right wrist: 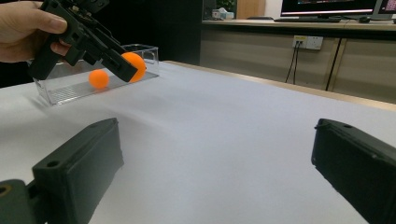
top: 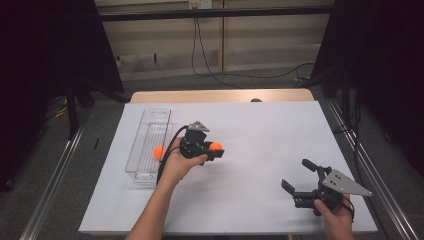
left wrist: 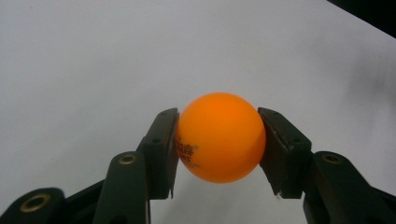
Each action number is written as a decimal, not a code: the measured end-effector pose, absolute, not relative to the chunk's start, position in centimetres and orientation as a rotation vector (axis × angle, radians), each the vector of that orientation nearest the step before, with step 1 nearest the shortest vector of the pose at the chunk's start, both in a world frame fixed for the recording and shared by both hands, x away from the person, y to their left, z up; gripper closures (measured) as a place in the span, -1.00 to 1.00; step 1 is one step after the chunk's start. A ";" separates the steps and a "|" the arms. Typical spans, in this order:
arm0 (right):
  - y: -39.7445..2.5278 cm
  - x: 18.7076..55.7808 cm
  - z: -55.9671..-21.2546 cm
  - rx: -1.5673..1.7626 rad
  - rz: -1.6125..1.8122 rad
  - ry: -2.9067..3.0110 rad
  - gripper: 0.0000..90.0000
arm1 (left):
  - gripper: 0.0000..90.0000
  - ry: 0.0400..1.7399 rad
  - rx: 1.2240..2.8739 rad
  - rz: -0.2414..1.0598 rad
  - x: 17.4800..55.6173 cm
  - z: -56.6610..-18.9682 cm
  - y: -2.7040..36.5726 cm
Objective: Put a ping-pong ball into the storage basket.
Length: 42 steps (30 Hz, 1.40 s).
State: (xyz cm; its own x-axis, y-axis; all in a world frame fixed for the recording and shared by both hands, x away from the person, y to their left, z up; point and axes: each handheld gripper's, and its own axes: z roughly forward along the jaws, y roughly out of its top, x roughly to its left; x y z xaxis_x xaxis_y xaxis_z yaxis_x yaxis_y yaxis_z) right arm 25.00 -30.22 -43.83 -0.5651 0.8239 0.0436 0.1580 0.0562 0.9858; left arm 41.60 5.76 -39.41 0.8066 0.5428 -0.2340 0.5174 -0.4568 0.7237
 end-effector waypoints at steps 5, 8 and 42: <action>-30.2 25.0 -43.8 0.983 1.550 1.784 -0.96 | 0.13 0.790 2.135 0.045 41.7 -39.3 6.1; -30.2 25.0 -43.8 0.982 1.550 1.785 -0.96 | 0.13 0.794 2.131 0.050 41.7 -39.3 6.2; -30.2 25.0 -43.8 0.974 1.547 1.791 -0.96 | 0.13 0.828 2.118 0.080 41.9 -38.6 7.5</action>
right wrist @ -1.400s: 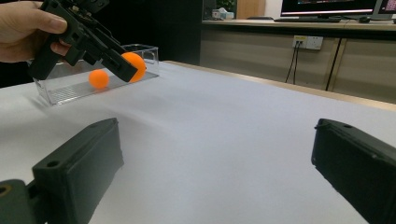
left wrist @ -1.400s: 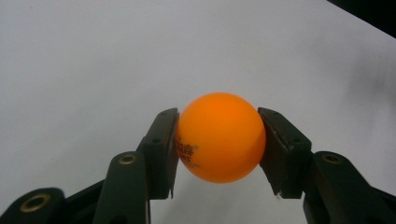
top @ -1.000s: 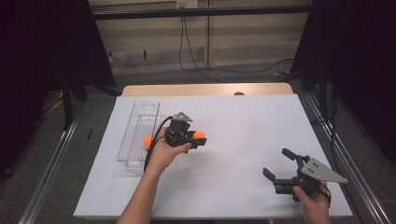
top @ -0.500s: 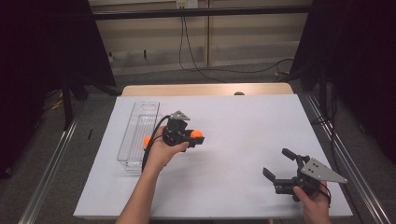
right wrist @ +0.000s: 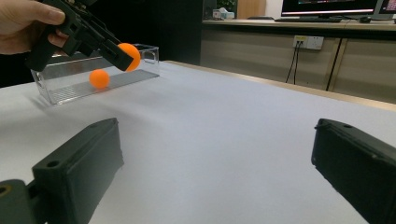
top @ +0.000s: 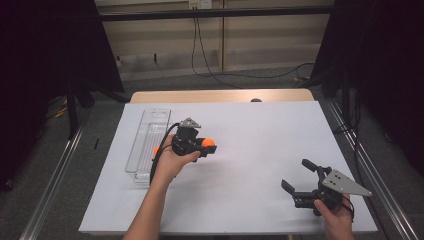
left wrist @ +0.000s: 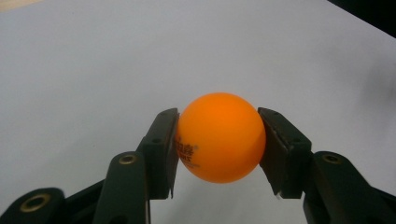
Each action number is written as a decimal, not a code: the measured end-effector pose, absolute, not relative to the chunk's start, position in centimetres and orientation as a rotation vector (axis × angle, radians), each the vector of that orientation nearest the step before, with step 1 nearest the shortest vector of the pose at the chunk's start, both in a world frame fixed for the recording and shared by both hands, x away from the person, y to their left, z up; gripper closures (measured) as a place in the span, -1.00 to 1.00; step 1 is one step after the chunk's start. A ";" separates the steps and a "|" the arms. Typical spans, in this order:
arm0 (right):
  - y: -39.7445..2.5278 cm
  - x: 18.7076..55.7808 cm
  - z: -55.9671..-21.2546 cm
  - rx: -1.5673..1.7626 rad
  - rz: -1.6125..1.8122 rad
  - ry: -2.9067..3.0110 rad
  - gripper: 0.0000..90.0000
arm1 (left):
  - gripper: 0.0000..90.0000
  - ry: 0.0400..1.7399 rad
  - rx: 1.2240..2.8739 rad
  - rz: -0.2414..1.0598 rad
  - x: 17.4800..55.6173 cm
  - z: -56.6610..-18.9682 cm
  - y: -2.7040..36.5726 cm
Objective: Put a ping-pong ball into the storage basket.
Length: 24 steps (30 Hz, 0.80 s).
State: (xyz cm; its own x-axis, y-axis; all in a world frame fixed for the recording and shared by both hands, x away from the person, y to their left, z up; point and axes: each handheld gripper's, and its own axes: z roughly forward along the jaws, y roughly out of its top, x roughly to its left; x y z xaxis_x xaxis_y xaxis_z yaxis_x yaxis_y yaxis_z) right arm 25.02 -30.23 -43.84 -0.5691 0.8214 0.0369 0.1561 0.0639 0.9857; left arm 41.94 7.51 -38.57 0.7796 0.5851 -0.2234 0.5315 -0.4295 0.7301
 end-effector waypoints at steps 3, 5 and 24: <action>-30.2 25.0 -43.8 0.979 1.548 1.789 -0.96 | 0.13 0.828 2.121 0.078 42.0 -38.5 7.6; -30.2 25.0 -43.8 0.976 1.547 1.790 -0.96 | 0.13 0.834 2.116 0.080 42.0 -38.5 7.7; -30.2 25.0 -43.9 0.977 1.545 1.789 -0.96 | 0.13 0.863 2.103 0.088 42.2 -38.0 8.9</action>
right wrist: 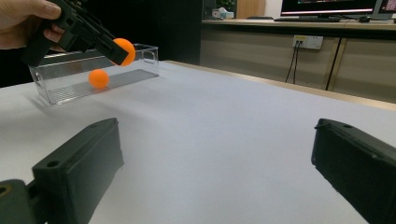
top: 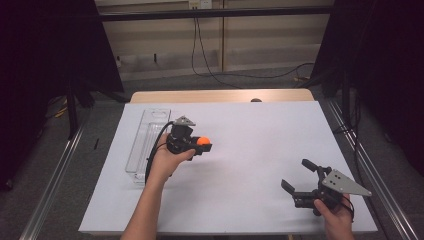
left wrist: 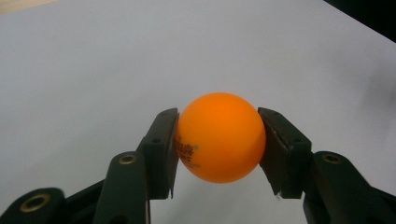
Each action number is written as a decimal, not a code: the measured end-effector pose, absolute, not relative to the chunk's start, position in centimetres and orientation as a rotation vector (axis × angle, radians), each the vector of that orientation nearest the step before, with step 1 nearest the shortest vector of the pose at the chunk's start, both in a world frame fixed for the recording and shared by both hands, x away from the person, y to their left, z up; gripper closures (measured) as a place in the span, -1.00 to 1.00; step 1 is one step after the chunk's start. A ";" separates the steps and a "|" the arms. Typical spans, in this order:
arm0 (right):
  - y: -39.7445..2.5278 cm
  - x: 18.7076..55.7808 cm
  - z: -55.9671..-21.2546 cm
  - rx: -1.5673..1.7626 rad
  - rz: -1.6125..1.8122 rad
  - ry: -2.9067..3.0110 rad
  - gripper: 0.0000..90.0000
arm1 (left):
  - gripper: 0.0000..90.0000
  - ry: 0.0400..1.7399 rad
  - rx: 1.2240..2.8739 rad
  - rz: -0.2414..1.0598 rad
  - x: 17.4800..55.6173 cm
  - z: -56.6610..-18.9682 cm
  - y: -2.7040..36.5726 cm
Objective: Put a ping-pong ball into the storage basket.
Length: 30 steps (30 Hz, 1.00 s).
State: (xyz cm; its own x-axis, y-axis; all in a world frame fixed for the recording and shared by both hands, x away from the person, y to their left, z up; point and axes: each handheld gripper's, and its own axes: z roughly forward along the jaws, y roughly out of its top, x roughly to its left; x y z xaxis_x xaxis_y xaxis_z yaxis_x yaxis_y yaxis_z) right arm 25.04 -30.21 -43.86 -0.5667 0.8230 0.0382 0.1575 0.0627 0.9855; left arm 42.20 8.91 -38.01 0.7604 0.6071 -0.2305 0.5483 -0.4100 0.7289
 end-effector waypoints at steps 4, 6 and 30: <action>-30.2 25.0 -43.9 0.978 1.545 1.789 -0.96 | 0.13 0.866 2.101 0.090 42.2 -37.9 9.1; -30.2 25.0 -43.8 0.980 1.547 1.788 -0.96 | 0.13 0.868 2.100 0.085 42.2 -37.8 9.2; -30.2 25.0 -43.8 0.984 1.550 1.784 -0.96 | 0.13 0.889 2.095 0.083 42.2 -37.3 10.3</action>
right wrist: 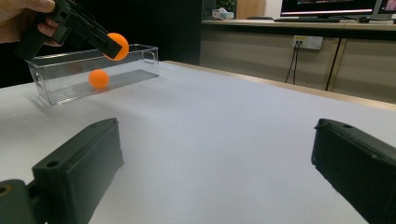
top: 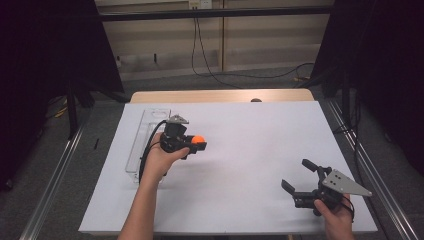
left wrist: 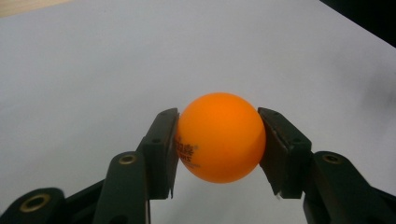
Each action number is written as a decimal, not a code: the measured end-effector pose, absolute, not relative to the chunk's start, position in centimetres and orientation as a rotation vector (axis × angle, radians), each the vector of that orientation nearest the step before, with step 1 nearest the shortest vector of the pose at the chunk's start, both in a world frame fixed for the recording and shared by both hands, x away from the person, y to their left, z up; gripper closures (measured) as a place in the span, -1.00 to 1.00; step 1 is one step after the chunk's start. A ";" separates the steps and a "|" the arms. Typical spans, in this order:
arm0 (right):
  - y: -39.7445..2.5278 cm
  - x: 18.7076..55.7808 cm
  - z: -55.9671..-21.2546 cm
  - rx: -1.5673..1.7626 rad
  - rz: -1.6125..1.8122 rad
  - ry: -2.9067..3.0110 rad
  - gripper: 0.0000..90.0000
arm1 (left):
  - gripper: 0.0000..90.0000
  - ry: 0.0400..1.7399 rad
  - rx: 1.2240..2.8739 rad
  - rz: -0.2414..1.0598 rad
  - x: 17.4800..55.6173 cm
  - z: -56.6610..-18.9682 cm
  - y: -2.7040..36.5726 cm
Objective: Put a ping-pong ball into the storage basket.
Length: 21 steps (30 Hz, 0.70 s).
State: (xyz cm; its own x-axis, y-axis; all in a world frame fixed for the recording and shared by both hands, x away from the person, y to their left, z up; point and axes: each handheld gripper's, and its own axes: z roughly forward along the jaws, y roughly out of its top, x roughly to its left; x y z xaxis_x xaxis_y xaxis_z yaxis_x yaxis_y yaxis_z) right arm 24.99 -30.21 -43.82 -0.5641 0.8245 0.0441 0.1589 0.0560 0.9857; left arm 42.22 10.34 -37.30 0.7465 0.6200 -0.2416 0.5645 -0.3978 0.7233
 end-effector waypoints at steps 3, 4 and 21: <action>-30.2 25.0 -43.8 0.980 1.547 1.787 -0.96 | 0.13 0.895 2.095 0.087 42.2 -37.3 10.5; -30.2 25.0 -43.8 0.977 1.546 1.790 -0.96 | 0.13 0.896 2.096 0.088 42.2 -37.3 10.5; -30.2 25.0 -43.8 0.979 1.546 1.790 -0.96 | 0.13 0.906 2.107 0.107 42.4 -37.0 11.4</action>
State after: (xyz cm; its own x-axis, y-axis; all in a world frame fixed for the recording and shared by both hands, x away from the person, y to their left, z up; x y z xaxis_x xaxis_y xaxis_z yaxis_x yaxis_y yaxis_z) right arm 25.00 -30.22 -43.84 -0.5667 0.8230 0.0398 0.1590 0.0619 0.9853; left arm 42.38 11.36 -36.97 0.7373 0.6372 -0.2246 0.5677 -0.4041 0.7172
